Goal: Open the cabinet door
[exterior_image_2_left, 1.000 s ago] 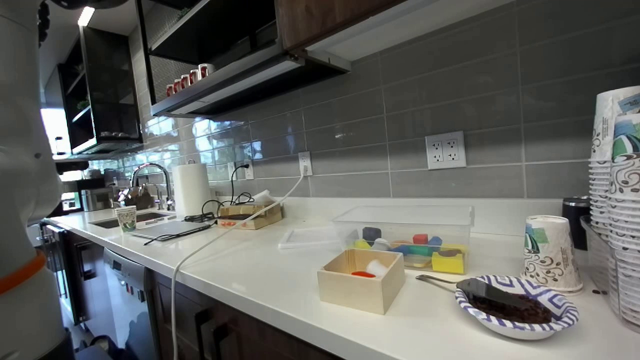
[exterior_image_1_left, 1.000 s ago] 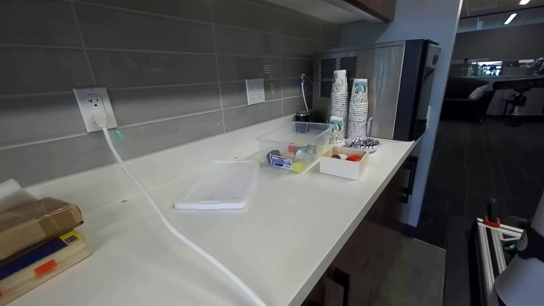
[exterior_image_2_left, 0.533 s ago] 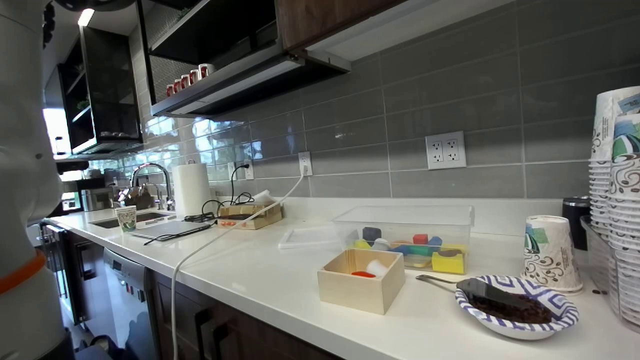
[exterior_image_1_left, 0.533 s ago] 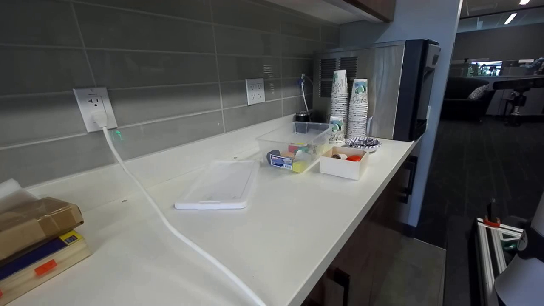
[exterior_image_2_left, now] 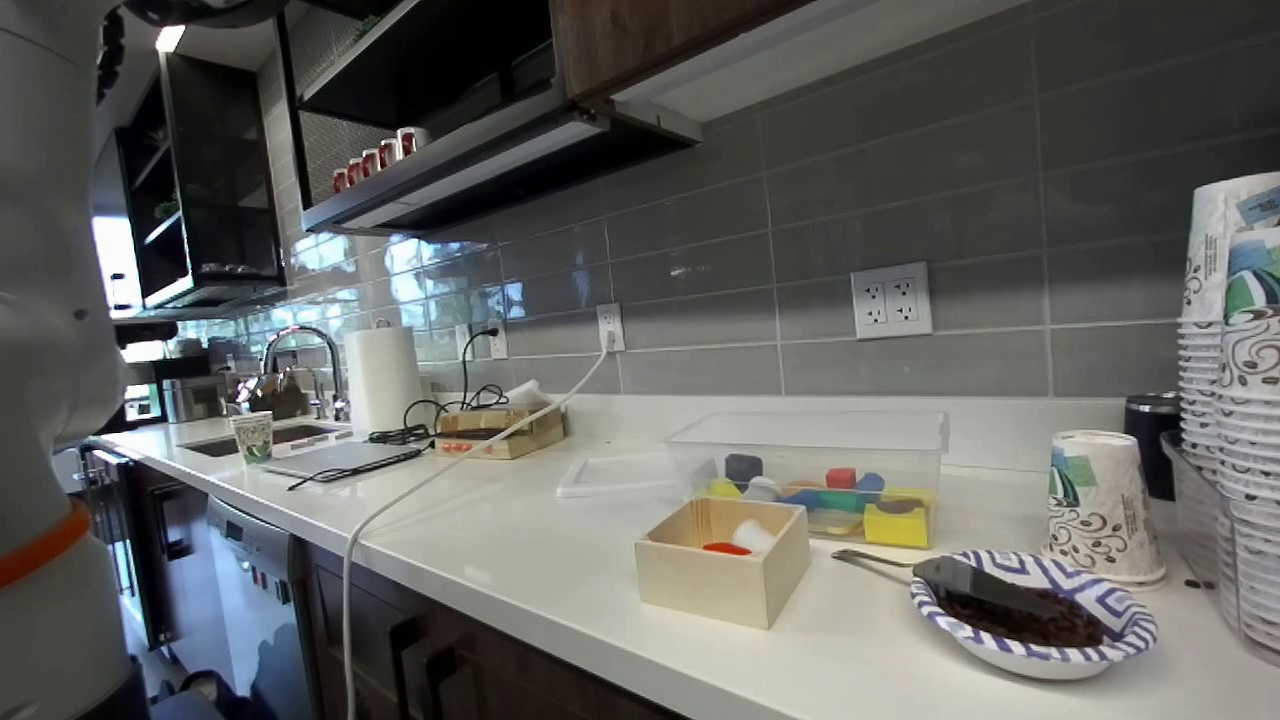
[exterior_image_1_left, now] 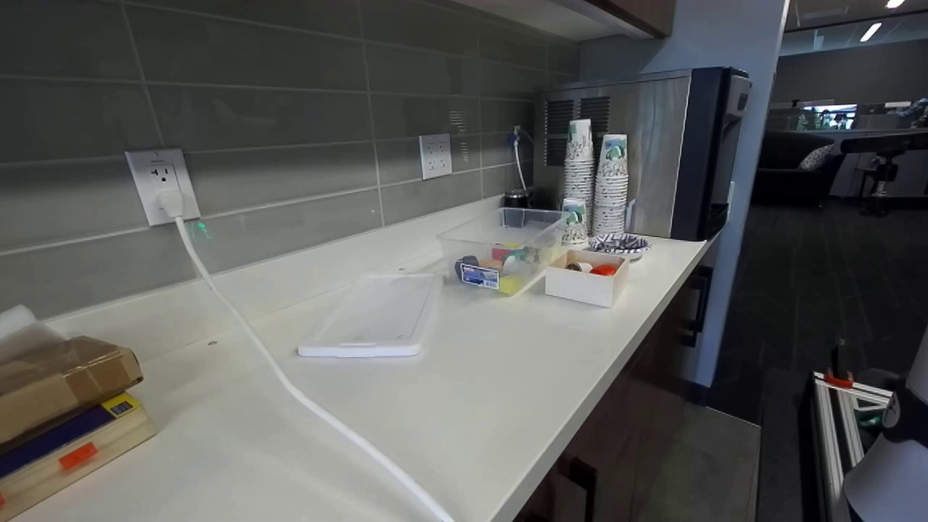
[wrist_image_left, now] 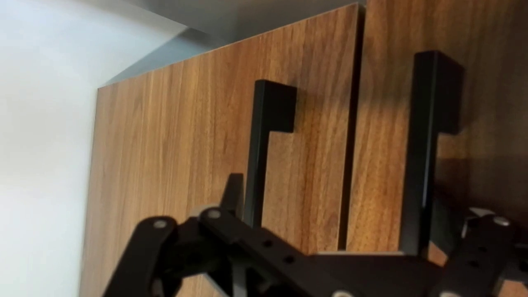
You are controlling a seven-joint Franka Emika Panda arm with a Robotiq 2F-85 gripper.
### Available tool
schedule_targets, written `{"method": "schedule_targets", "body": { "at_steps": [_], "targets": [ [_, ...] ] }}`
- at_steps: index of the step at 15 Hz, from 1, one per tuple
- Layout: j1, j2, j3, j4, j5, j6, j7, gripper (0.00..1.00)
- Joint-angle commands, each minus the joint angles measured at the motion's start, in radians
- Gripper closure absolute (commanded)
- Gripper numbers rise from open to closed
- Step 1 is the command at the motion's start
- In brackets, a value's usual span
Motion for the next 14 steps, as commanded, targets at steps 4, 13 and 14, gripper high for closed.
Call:
{"method": "schedule_targets", "body": {
  "at_steps": [4,13,14],
  "targets": [
    [-0.001,0.007,-0.035,0.036,-0.075,-0.018,0.125,0.0],
    [-0.017,-0.12,-0.052,-0.055,-0.076,-0.157,0.21,0.0],
    [-0.018,-0.138,-0.055,-0.066,-0.08,-0.169,0.214,0.0]
  ]
}}
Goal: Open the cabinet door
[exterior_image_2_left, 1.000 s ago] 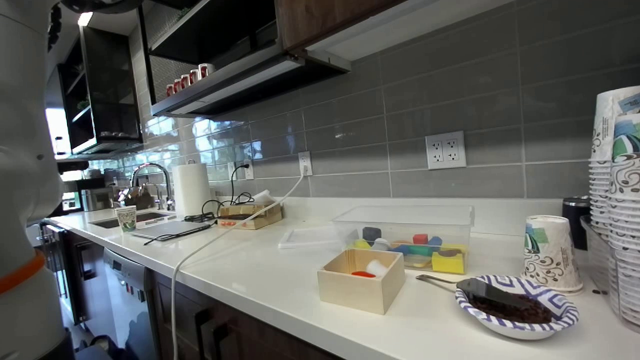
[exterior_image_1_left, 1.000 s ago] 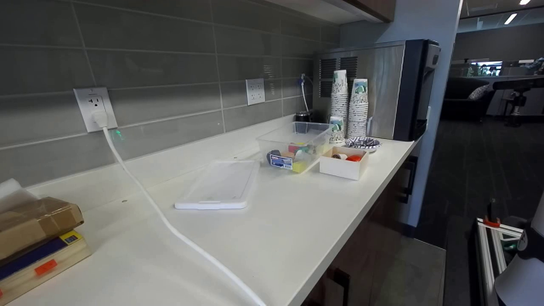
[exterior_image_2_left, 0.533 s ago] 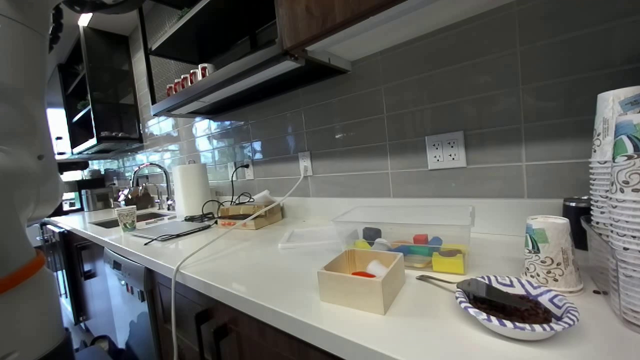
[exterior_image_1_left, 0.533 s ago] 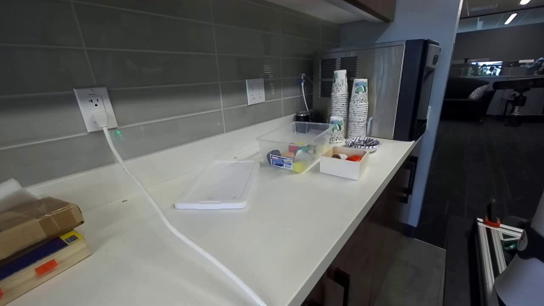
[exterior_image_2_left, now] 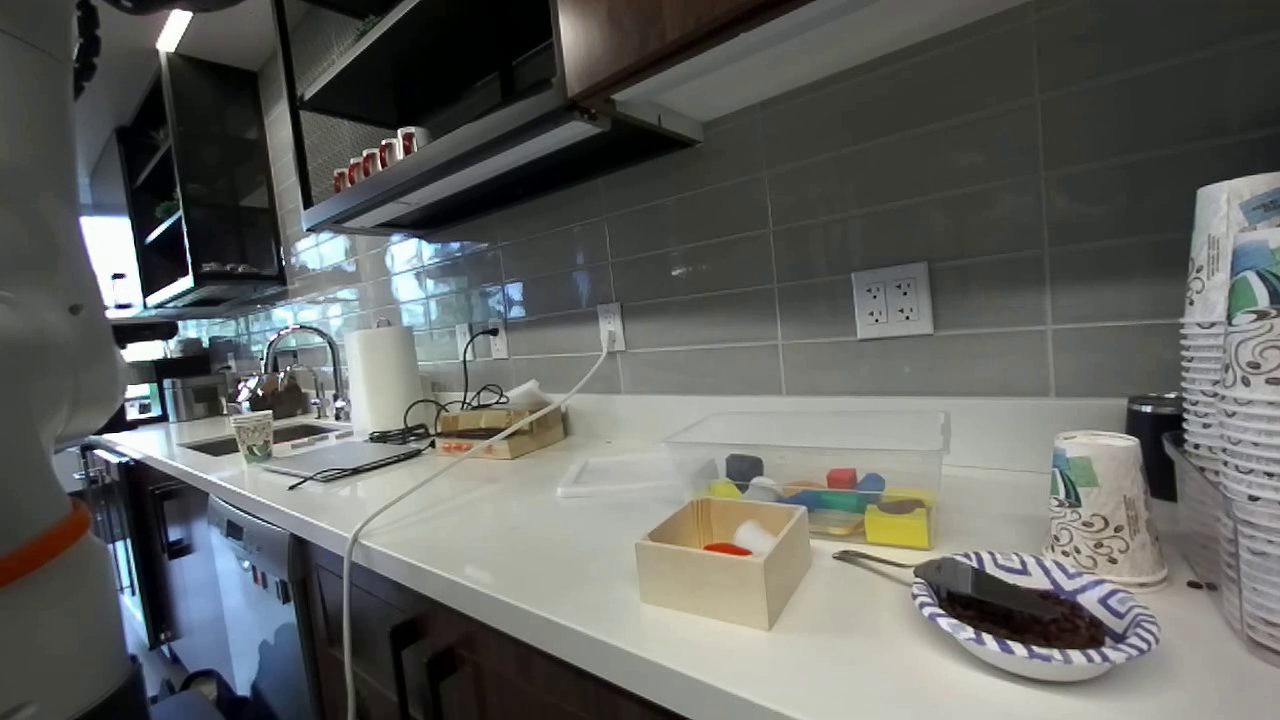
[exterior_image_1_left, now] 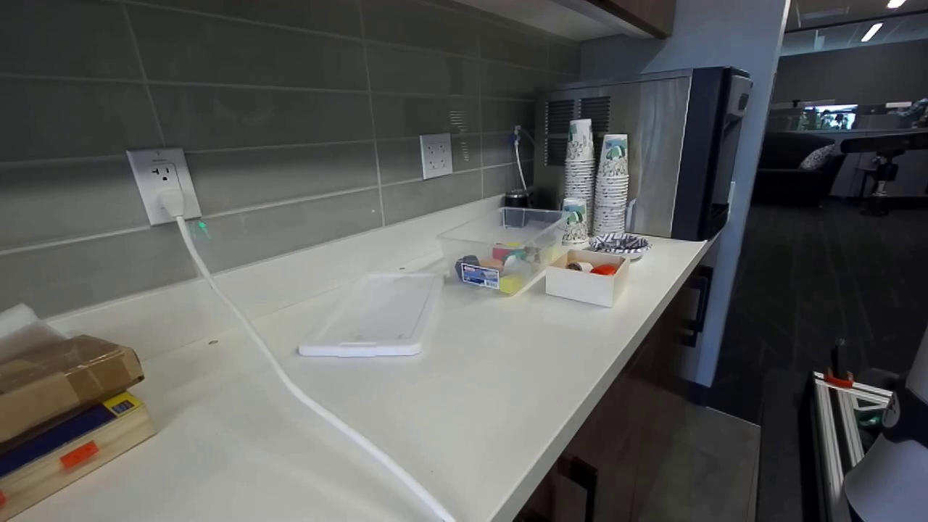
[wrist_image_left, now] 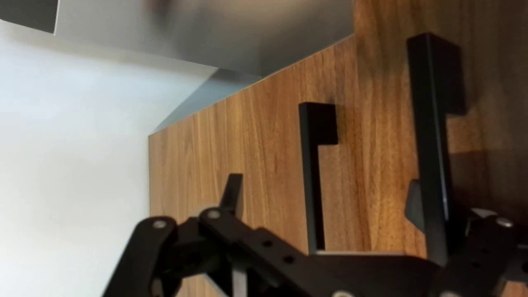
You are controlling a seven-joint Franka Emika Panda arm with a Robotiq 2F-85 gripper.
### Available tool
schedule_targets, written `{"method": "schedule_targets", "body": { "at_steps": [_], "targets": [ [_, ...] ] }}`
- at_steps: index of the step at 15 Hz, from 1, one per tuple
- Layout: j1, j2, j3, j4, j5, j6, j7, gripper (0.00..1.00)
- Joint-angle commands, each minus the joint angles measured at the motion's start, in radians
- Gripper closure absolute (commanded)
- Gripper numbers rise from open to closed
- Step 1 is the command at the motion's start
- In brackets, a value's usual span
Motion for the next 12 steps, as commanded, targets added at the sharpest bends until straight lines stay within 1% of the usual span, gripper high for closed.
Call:
{"method": "schedule_targets", "body": {
  "at_steps": [1,3,5,9,12],
  "targets": [
    [-0.021,-0.098,-0.031,-0.069,-0.04,-0.053,0.038,0.0],
    [-0.024,-0.145,-0.033,-0.106,-0.06,-0.078,0.056,0.0],
    [-0.026,-0.196,-0.026,-0.146,-0.106,-0.117,0.088,0.0],
    [-0.045,-0.295,0.01,-0.212,-0.252,-0.225,0.202,0.0],
    [-0.058,-0.37,0.041,-0.265,-0.341,-0.305,0.277,0.0]
  ]
}}
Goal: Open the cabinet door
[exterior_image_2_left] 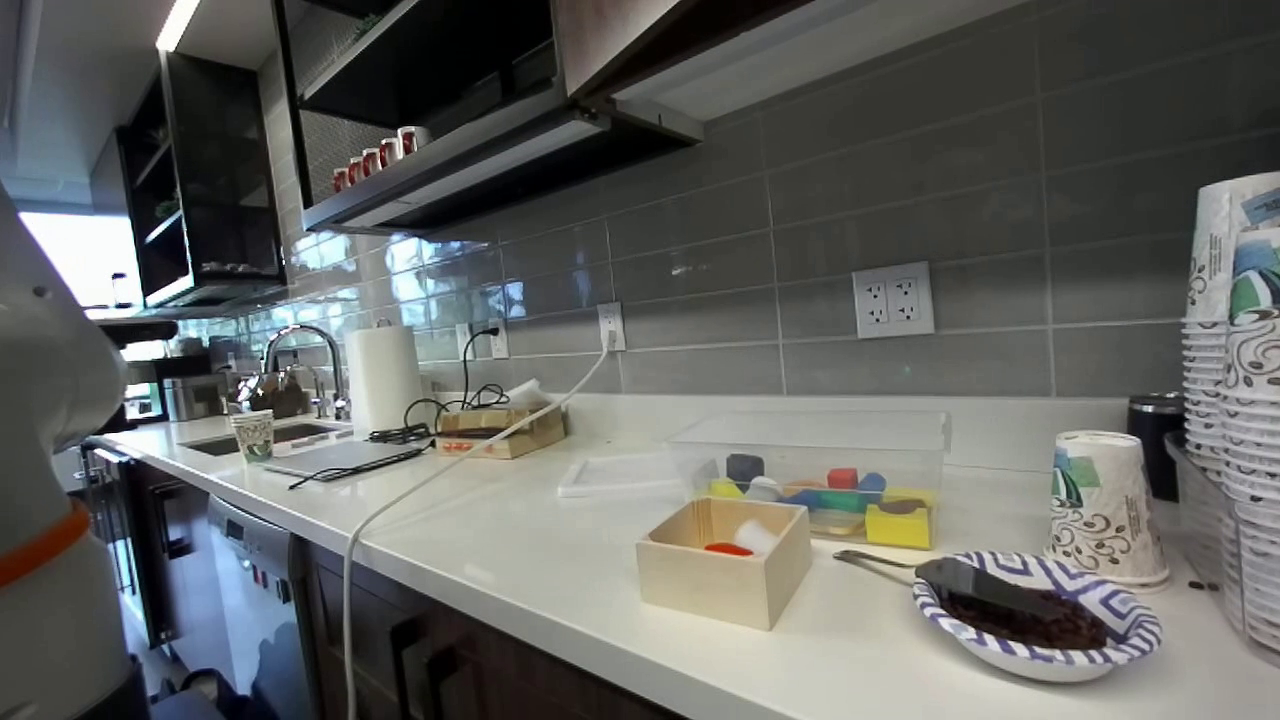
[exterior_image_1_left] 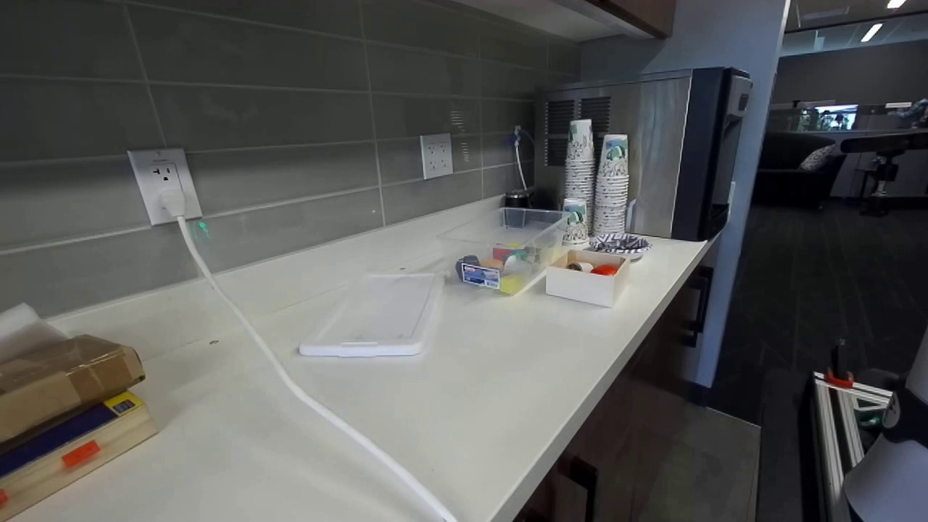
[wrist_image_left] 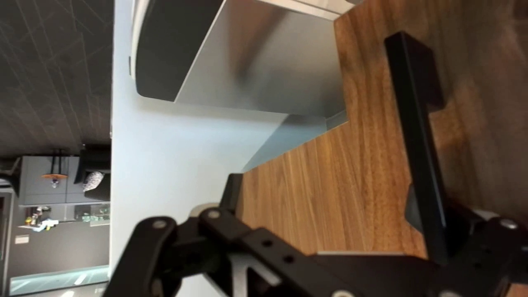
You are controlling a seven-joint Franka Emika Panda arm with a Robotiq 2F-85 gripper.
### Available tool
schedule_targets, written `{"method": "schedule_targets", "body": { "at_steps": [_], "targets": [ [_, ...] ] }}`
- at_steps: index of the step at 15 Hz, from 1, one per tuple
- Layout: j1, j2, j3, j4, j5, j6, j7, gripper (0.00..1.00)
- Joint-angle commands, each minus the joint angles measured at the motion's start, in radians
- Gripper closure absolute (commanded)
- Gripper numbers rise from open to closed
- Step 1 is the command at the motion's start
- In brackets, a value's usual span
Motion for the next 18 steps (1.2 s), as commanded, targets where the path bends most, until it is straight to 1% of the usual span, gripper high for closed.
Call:
{"method": "schedule_targets", "body": {
  "at_steps": [1,4,7,12,18],
  "targets": [
    [-0.06,-0.111,0.021,-0.096,-0.138,-0.083,0.109,0.0],
    [-0.087,-0.183,0.062,-0.151,-0.187,-0.144,0.158,0.0],
    [-0.115,-0.253,0.102,-0.212,-0.23,-0.178,0.202,0.0],
    [-0.168,-0.373,0.169,-0.332,-0.322,-0.202,0.298,0.0],
    [-0.204,-0.488,0.206,-0.452,-0.398,-0.21,0.367,0.0]
  ]
}}
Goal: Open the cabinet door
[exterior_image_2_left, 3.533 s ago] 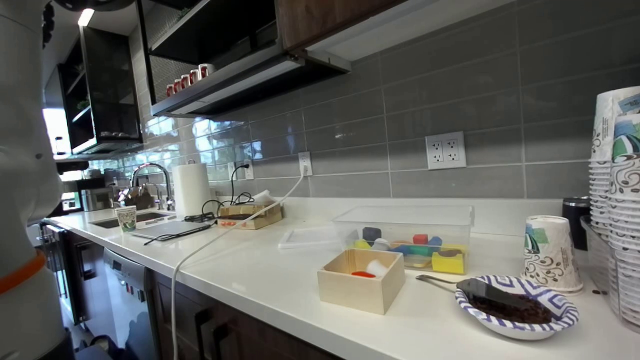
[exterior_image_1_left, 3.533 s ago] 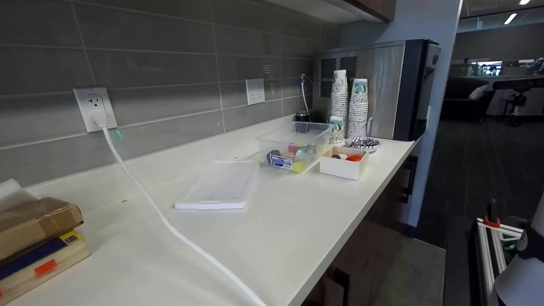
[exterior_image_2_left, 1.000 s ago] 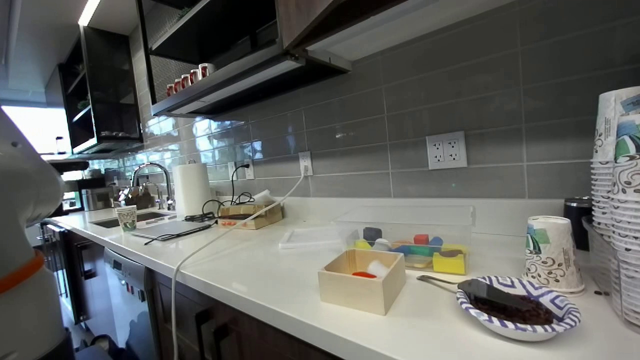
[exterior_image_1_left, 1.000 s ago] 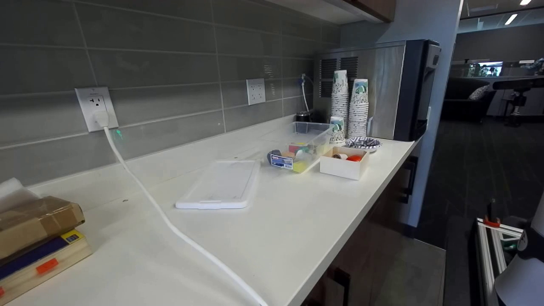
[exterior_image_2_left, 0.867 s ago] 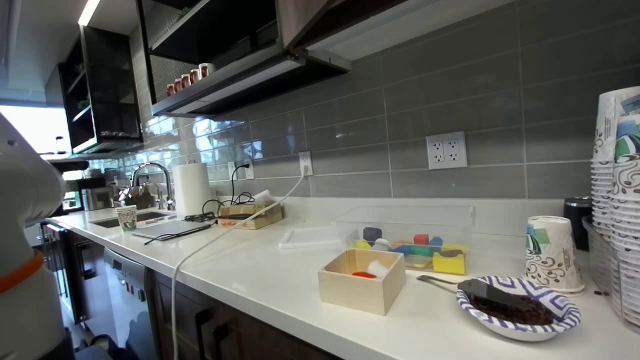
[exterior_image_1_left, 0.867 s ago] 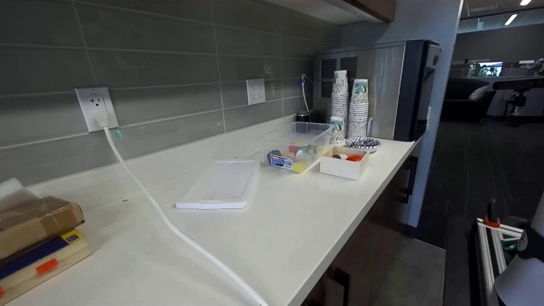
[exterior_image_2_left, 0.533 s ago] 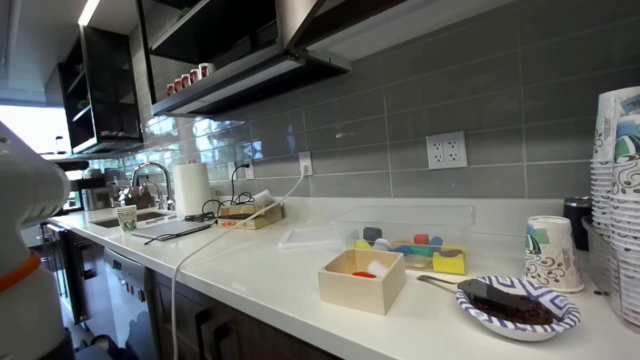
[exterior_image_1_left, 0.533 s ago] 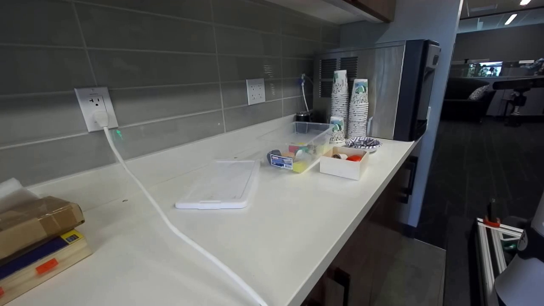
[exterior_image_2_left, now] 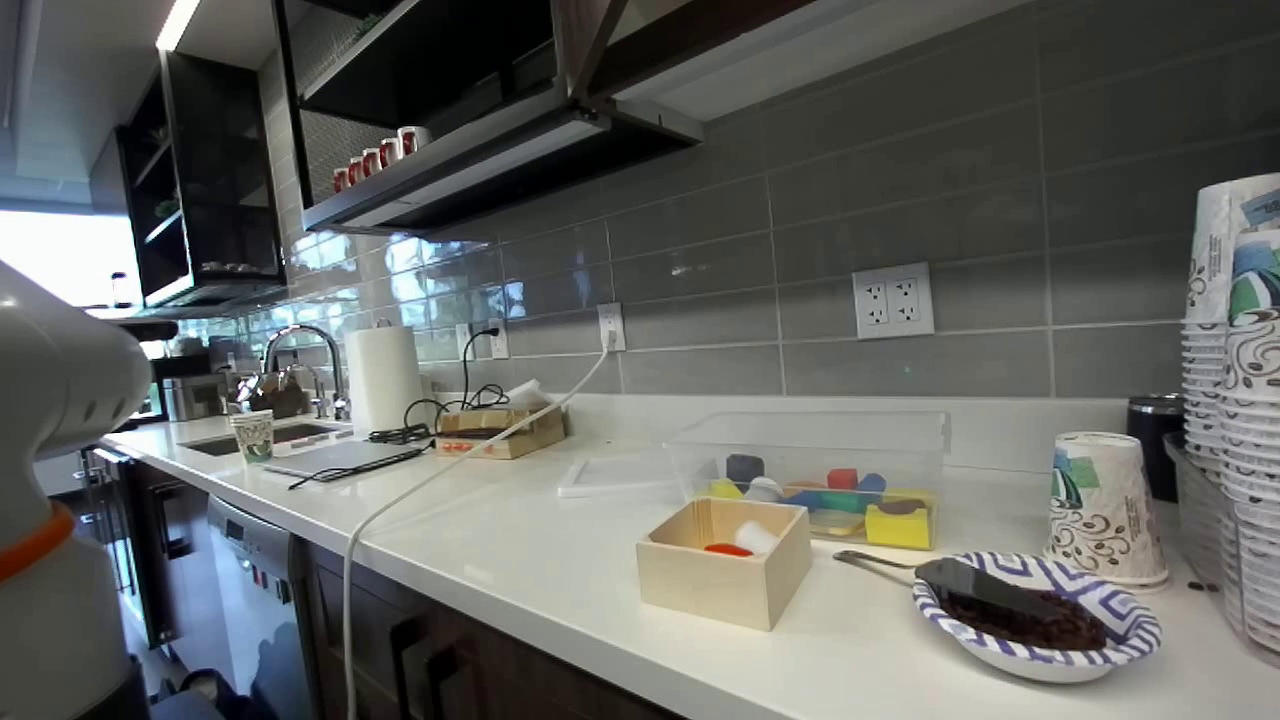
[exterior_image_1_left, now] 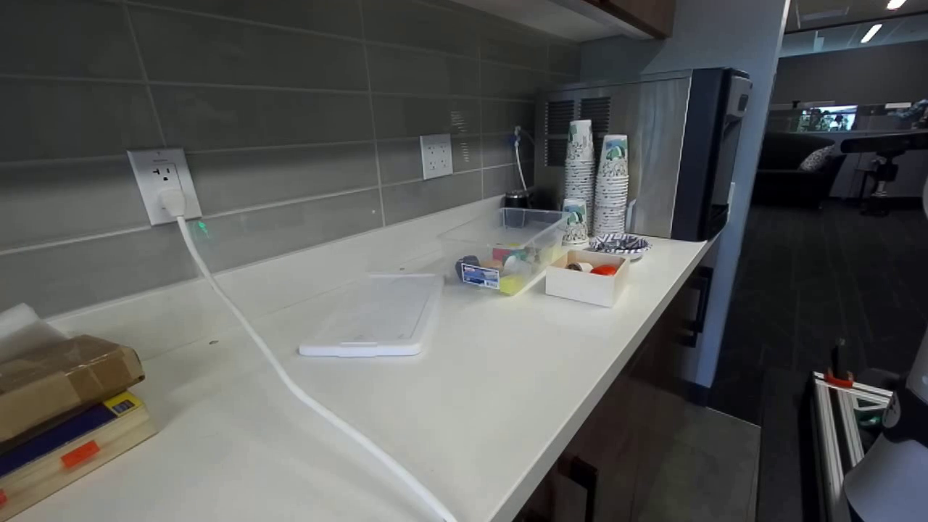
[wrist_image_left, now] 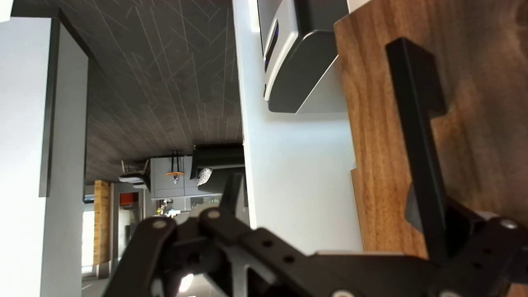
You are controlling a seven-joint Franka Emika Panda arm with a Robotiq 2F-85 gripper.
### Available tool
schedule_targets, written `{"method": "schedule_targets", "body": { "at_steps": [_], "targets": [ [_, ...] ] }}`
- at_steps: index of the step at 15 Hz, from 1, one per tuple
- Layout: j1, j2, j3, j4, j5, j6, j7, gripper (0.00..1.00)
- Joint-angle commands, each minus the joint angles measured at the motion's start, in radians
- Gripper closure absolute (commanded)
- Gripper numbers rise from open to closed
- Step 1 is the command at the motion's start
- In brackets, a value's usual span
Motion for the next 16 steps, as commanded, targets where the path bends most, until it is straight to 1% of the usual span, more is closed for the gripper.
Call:
{"method": "schedule_targets", "body": {
  "at_steps": [1,10,16],
  "targets": [
    [-0.046,-0.086,0.004,-0.112,-0.076,-0.028,0.045,0.0],
    [-0.046,-0.177,0.012,-0.209,-0.122,-0.035,0.052,0.0],
    [-0.042,-0.209,0.02,-0.246,-0.152,-0.039,0.063,0.0]
  ]
}}
